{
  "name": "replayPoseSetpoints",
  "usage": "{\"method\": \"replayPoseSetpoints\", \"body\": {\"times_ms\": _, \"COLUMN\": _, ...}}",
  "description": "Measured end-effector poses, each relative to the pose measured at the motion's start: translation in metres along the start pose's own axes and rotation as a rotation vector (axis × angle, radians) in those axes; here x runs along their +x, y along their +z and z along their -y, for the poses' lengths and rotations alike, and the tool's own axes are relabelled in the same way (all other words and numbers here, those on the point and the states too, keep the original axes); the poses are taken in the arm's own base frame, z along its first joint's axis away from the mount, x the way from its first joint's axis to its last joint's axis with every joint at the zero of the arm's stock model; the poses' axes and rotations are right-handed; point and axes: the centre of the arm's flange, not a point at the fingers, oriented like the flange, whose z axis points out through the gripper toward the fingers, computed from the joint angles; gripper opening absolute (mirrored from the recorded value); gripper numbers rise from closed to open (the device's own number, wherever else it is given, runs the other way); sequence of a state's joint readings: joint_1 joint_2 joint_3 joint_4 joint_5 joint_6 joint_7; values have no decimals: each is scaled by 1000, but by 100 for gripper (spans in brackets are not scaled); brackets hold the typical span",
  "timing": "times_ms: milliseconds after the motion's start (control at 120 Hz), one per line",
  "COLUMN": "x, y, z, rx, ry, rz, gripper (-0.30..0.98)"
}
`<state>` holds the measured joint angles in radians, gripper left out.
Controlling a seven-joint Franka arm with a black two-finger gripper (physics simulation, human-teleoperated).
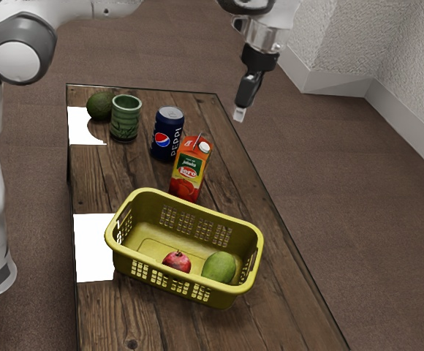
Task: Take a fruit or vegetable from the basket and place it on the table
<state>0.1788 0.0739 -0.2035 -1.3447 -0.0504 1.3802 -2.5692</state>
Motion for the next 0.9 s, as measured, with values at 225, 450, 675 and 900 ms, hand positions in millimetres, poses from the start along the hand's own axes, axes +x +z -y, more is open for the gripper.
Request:
{"method": "replayPoseSetpoints", "body": {"times_ms": 225, "x": -31, "y": 42, "z": -4, "rx": 76, "ry": 68, "rz": -23, "gripper": 69}}
{"method": "replayPoseSetpoints", "body": {"times_ms": 450, "x": -57, "y": 88, "z": -15, "rx": 128, "ry": 104, "rz": -49, "gripper": 69}}
{"method": "replayPoseSetpoints", "body": {"times_ms": 675, "x": -100, "y": 100, "z": 13, "rx": 5, "ry": 340, "rz": -90, "gripper": 69}}
{"method": "replayPoseSetpoints", "body": {"times_ms": 900, "x": -94, "y": 75, "z": -40, "rx": 33, "ry": 451, "rz": 114, "gripper": 69}}
